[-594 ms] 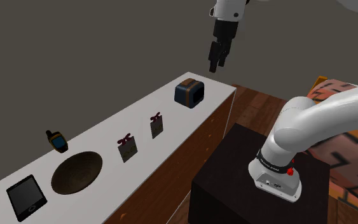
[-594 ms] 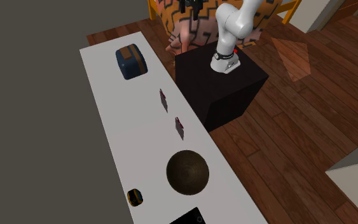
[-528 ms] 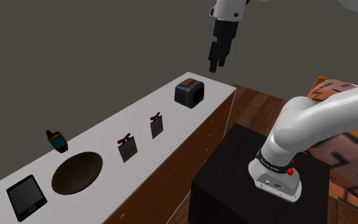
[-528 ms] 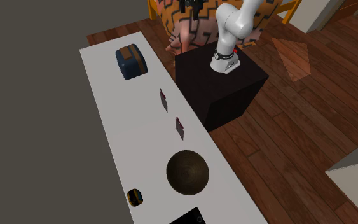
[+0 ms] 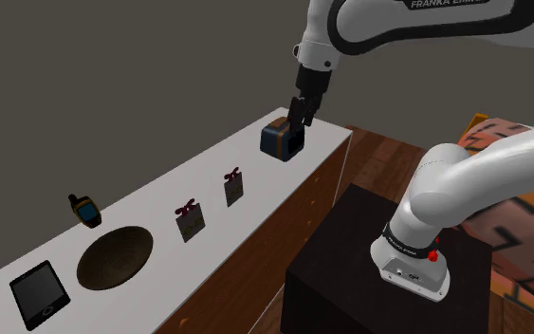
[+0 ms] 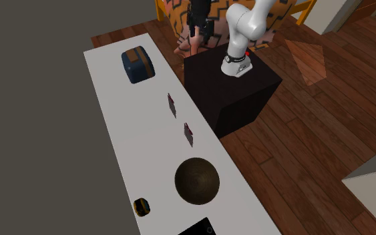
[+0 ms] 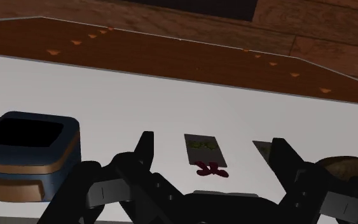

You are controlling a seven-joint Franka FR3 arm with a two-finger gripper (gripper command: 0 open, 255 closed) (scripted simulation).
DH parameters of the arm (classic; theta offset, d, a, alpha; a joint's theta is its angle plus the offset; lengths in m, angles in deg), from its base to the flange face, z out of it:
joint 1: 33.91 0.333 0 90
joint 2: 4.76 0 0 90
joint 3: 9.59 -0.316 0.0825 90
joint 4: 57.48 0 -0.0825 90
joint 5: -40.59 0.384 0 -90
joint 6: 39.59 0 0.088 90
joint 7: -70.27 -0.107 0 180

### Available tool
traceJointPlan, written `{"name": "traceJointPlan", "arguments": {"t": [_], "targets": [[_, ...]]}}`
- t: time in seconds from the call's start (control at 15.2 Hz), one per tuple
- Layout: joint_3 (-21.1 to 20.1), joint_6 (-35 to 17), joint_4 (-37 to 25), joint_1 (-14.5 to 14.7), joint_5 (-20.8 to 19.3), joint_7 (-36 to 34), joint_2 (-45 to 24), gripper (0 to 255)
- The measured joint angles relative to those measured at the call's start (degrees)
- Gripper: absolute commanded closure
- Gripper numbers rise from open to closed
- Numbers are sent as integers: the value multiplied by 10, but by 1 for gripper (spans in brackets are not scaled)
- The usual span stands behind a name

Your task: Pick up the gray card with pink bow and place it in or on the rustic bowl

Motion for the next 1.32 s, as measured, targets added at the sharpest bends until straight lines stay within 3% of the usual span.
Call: {"name": "traceJointPlan", "arguments": {"t": [0.46,0.86,1.19,1.32], "targets": [[-65,-180,68,25,42,-32,-57,0],[-129,-345,78,36,60,-67,-162,0],[-188,-474,67,27,39,-116,-263,0],[-220,-525,51,11,3,-157,-315,0]]}}
